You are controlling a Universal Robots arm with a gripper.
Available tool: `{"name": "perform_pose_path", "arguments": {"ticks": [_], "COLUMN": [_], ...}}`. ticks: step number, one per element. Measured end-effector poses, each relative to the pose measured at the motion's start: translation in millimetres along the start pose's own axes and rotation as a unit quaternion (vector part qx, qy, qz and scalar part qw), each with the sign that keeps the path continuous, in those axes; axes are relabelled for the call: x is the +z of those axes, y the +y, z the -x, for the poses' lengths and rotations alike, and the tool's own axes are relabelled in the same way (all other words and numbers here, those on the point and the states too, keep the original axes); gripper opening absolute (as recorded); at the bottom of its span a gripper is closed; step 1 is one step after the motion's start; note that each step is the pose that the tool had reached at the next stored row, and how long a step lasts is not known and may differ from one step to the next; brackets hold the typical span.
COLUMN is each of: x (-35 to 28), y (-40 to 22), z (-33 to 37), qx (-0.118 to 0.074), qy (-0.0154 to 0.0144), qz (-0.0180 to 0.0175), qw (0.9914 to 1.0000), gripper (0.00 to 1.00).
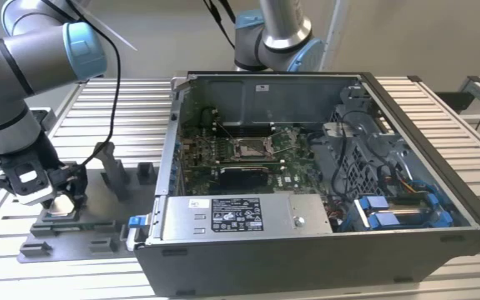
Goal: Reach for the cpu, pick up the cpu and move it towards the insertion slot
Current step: 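Pick up the cpu and move it towards the insertion slot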
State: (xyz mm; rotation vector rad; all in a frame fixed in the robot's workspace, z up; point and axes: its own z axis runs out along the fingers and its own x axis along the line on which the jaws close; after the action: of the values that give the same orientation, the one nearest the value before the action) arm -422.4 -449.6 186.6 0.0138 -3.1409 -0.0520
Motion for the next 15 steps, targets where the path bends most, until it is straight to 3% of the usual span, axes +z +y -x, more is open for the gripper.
{"name": "perform_pose_path", "arguments": {"ticks": [15], "x": [-0.2], "y": [0.0], "z": [-0.1], "qx": [0.000], "qy": [0.0000], "qz": [0.0007], "qw": [1.00000], "gripper": [0.00]}}
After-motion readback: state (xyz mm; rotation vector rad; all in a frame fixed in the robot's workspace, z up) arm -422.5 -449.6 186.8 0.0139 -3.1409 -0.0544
